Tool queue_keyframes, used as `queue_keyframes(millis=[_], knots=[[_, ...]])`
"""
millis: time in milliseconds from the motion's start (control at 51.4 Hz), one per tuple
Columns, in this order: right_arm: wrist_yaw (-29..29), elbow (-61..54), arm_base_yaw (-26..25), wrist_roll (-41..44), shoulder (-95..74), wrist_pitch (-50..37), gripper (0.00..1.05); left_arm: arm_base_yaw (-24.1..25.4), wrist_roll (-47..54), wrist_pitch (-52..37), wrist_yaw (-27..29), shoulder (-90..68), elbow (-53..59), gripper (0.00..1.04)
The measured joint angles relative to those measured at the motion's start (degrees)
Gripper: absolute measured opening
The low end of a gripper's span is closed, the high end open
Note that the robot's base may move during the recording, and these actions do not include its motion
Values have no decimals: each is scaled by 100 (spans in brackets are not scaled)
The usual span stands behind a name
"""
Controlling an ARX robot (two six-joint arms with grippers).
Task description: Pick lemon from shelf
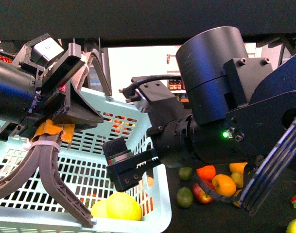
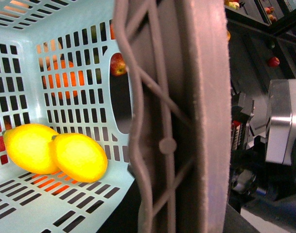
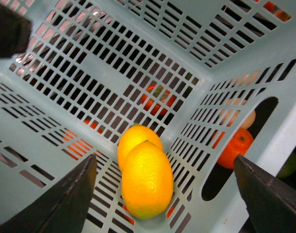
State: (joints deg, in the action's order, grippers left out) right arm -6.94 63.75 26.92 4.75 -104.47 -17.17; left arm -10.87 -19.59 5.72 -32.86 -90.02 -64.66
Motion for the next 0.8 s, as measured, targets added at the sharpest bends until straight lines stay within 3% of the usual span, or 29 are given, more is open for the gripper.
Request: queue_keyframes(millis=[253, 370, 506, 662, 798], knots=[[638, -225, -660, -258, 881, -223, 97, 0, 2, -2, -2, 0, 0, 14], [1198, -715, -1150, -81, 1902, -221, 97, 0, 4, 0, 0, 0, 0, 14], [1449, -1556, -1467, 212, 3263, -92, 97, 0, 0, -2, 0, 0, 0, 14], [1720, -2437, -1429, 214, 5219, 925, 97, 0, 2, -2, -11, 0, 0, 14], [2623, -3021, -968, 256, 6795, 1827, 97, 0, 2, -2, -4, 0, 2, 14]])
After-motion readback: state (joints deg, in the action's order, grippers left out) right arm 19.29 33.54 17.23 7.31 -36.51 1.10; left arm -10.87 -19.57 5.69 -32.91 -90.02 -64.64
